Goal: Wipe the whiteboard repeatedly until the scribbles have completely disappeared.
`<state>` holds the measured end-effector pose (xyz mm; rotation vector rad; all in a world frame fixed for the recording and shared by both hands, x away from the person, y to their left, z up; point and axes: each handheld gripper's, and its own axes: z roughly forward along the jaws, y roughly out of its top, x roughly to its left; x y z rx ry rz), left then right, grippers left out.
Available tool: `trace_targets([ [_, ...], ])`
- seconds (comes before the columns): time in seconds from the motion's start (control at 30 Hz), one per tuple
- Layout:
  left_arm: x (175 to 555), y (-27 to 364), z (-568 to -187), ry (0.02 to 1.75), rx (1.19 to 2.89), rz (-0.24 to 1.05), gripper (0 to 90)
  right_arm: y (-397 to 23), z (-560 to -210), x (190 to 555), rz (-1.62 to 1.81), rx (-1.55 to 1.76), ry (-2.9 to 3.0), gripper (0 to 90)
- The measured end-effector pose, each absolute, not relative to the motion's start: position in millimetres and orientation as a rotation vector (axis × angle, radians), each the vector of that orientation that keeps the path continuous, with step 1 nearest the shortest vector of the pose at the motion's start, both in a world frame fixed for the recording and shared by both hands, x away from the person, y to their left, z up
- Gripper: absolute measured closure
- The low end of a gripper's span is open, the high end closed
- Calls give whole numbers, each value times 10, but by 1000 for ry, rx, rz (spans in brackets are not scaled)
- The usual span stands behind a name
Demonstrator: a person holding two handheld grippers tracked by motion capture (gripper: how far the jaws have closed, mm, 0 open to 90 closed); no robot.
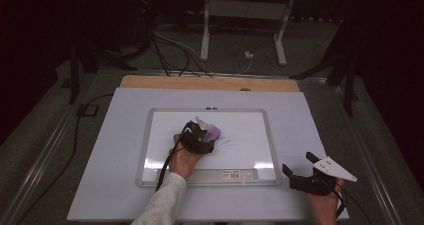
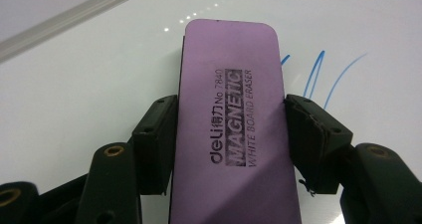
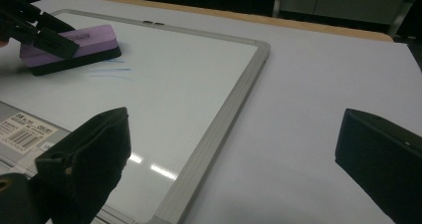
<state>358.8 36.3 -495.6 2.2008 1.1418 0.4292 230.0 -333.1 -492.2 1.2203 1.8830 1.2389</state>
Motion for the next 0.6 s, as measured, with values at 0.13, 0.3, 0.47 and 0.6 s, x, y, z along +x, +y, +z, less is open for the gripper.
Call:
trace_targets([
  [0.13,3712,515,-4963,1248,2151,477,420,-3341,-4918,2296,1240,1223,1880,13],
  [0.3,3786,583,-4972,1317,2111,499,420,-3333,-4922,2301,1241,1222,1882,13],
  [0.47,3704,457,-4960,1248,2159,483,420,-3320,-4925,2302,1239,1218,1889,13],
  [0.6,3616,324,-4963,1116,2209,448,420,-3313,-4923,2299,1239,1216,1889,13],
])
